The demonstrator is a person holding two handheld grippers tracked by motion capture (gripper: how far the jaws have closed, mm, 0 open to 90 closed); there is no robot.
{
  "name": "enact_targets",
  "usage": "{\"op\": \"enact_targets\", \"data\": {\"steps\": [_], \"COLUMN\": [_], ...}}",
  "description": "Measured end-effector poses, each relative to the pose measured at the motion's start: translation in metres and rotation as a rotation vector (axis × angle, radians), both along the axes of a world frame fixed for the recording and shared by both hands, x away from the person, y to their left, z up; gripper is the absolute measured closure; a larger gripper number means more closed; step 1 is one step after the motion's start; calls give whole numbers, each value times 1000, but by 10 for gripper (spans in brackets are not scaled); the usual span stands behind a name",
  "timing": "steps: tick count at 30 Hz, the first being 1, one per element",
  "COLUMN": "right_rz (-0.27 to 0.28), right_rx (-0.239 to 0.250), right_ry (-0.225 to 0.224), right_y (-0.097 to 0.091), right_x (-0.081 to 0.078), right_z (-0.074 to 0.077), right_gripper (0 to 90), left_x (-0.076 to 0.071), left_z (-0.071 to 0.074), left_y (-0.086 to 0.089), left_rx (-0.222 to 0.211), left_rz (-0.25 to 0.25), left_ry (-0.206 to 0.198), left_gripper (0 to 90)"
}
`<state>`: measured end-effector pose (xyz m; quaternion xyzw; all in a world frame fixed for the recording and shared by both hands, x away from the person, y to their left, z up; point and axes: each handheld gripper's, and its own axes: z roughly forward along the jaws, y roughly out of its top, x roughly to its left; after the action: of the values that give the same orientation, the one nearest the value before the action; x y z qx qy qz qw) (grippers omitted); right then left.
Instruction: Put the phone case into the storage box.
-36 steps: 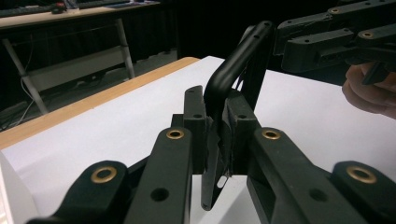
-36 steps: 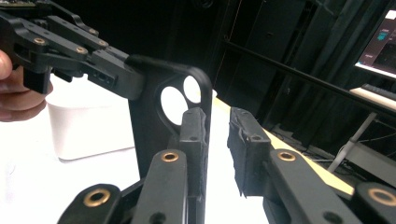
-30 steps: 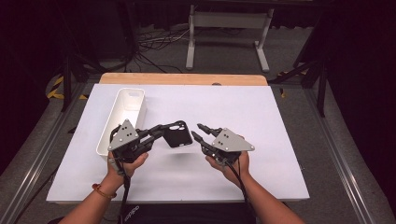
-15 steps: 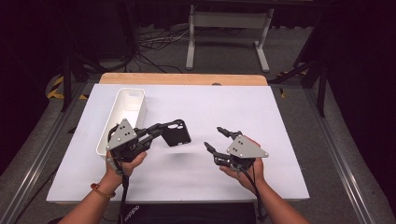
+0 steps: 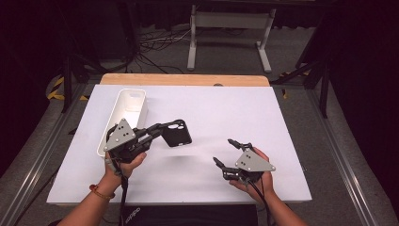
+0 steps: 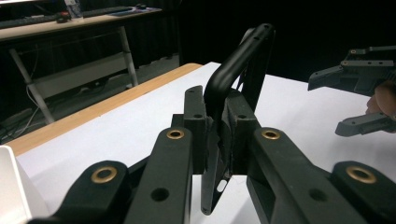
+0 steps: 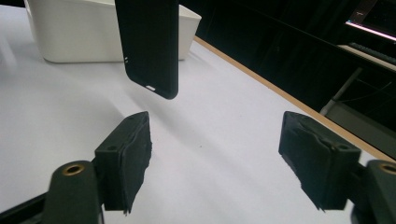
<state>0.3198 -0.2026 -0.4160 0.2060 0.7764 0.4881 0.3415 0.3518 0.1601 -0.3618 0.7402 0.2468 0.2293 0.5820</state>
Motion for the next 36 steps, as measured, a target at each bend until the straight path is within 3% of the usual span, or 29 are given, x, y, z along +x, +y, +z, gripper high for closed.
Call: {"op": "enact_targets", "data": {"steps": [9,15,22,36], "right_rz": [-32,-44,-49,-54], "right_rx": [21,-7,0,-5], "right_ry": [-9,-13,-24,-4], "right_y": [-3,-3,-6,-7], "right_x": [-3,-2,0,4], "right_z": [0,-2,-2,-7], "right_gripper": [204,187,163,121], "left_x": [0,0,3,8], "left_z": [6,16,25,44], "left_y": [6,12,19,28], "left_rx": [6,2,3,19], "left_rz": [8,11,15,23], "left_ry": [-12,-32,-48,-65], "left_gripper": [828,828,829,828]}}
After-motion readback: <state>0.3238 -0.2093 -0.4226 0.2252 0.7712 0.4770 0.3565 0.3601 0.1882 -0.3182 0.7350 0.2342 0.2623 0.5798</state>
